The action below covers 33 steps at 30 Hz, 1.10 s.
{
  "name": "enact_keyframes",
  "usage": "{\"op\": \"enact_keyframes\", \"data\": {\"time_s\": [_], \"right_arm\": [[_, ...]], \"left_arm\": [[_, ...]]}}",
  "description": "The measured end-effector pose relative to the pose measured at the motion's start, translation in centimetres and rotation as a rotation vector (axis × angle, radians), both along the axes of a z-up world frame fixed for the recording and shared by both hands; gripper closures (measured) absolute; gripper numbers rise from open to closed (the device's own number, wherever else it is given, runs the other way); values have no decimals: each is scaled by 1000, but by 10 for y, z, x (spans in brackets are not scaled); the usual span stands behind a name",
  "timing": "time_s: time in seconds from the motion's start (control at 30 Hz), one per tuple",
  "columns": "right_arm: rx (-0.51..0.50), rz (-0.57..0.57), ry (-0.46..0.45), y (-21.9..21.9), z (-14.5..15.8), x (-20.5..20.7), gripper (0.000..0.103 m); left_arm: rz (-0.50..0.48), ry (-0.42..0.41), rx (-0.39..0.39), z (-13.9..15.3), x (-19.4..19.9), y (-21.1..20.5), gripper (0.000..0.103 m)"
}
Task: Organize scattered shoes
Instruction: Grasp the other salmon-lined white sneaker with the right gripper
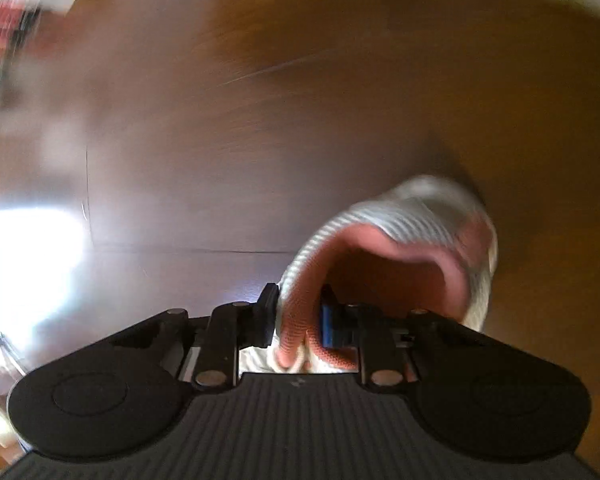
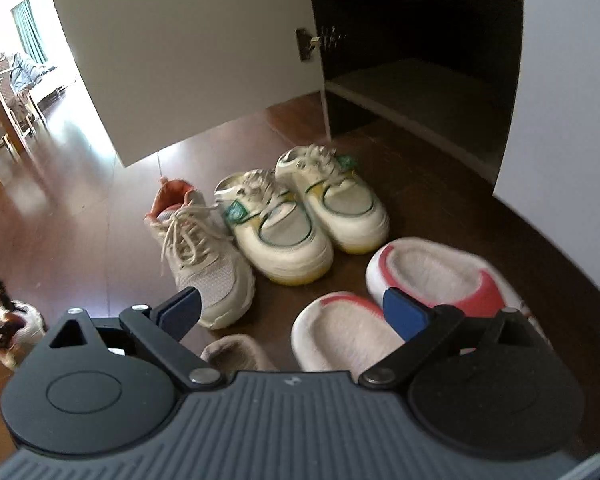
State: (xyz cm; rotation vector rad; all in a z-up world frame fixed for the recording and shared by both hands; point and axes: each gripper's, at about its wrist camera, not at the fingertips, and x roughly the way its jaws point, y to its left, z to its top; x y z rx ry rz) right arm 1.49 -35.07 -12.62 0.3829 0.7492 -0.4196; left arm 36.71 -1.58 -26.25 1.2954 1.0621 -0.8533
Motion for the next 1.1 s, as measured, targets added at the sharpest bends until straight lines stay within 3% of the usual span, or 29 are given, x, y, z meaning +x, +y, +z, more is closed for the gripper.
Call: {"op": "enact_keyframes", "data": {"time_s": [0.1, 0.17, 0.2, 0.27, 0.4, 0.5, 0.6, 0.8, 0.93, 0.97, 1.0, 1.1], "right_arm": [[19, 42, 22, 11, -10, 13, 7], [28, 63, 35, 19, -16, 22, 7], [39, 85, 43, 25, -20, 28, 7], [44, 127, 53, 37, -26, 37, 7], [34, 196, 65, 58, -35, 52, 6], [61, 261, 59, 83, -48, 81, 6], [85, 306, 32, 111, -64, 116, 6], [187, 412, -24, 197, -96, 206, 7], [179, 414, -60, 251, -106, 250, 11], [158, 392, -54, 259, -109, 258, 22], [131, 358, -31, 267, -115, 270, 50], [159, 346, 8, 266, -123, 286, 67]], "left_arm": [[454, 113, -205, 24, 65, -1, 74], [765, 205, -344, 36, 106, 14, 62], [890, 247, -396, 39, 120, 25, 61], [1025, 312, -484, 47, 136, 44, 61], [929, 218, -492, 71, 127, 61, 57], [818, 78, -454, 90, 82, 89, 57], [804, 57, -472, 109, 33, 106, 57], [898, 29, -528, 162, -103, 155, 56], [977, 45, -542, 167, -135, 162, 55], [989, 38, -550, 163, -138, 159, 55], [997, 30, -559, 163, -144, 159, 55], [1007, 40, -589, 157, -152, 154, 55]]}}
